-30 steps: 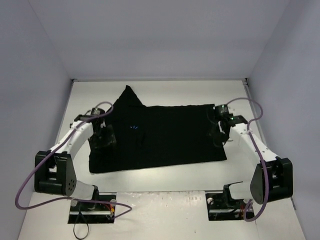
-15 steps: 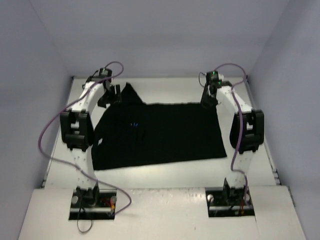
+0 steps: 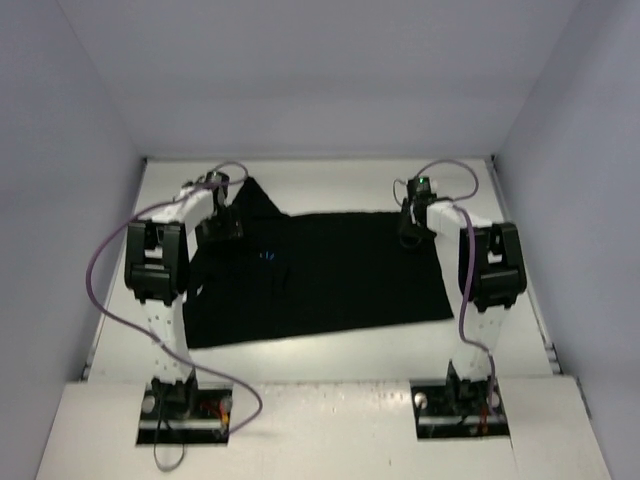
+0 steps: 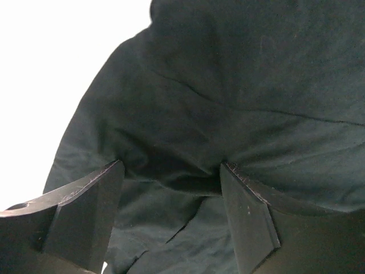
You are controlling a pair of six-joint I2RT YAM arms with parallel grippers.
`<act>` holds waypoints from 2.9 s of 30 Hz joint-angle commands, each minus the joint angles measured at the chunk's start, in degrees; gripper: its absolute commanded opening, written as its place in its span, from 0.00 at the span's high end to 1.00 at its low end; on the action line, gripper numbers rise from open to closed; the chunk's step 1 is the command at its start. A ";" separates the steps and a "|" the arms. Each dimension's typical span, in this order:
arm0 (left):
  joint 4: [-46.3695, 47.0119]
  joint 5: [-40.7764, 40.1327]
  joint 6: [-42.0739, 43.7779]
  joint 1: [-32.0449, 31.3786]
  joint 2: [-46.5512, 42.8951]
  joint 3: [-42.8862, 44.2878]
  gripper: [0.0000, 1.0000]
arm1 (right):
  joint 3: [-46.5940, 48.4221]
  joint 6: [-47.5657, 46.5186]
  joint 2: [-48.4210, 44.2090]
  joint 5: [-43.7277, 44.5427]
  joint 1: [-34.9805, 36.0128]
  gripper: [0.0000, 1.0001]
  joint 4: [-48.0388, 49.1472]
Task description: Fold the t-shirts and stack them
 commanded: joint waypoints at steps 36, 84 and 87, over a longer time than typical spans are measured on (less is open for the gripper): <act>-4.05 15.75 17.63 2.43 18.44 43.23 0.39 | 6.59 1.76 -5.61 -8.01 -7.24 0.63 -4.85; 2.31 23.55 26.96 0.79 21.17 41.17 1.00 | 1.61 3.10 -9.83 -10.59 -7.86 0.63 -5.11; 6.76 22.31 25.08 1.67 16.19 34.46 1.00 | 2.62 2.25 -8.99 -9.43 -7.86 0.63 -5.11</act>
